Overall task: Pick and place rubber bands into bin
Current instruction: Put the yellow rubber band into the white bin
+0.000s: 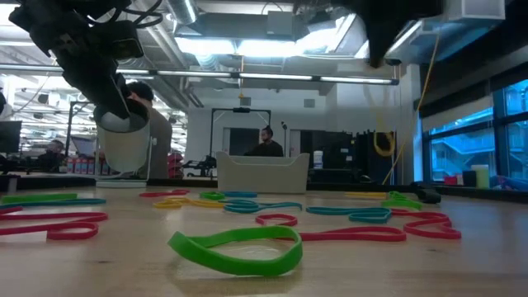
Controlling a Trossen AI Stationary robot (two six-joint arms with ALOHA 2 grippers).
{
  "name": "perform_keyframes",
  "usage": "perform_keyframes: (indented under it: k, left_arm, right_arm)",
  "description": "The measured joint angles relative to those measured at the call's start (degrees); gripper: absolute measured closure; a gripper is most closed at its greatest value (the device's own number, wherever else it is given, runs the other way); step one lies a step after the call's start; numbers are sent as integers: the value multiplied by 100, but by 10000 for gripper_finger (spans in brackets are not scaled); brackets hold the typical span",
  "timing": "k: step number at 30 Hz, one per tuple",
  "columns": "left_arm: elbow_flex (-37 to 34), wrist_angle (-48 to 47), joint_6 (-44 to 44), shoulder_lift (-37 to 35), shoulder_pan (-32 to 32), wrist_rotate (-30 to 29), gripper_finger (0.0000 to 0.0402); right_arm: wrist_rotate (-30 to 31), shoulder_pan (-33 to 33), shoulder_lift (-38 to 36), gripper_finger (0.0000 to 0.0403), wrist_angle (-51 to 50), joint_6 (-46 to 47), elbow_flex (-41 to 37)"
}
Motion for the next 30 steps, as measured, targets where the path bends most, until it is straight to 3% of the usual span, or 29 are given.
perform_keyframes:
  k: [10,16,24,30]
  left_arm:
    - [3,1,200,-248,170,-332,400]
    - [3,0,219,-312,312,-388,400]
    - [3,42,68,-313,428,-387,400]
    - [3,42,-200,-313,426,-394,400]
  right_arm:
    - [248,-1762,0,403,2129,-3018,439]
    - [-304,-2806,220,403,3542,-4476,441]
    - [-1326,-3662,1187,403,4319,-5255,440]
    - [-1570,-3885,2019,403,4411,-5437,435]
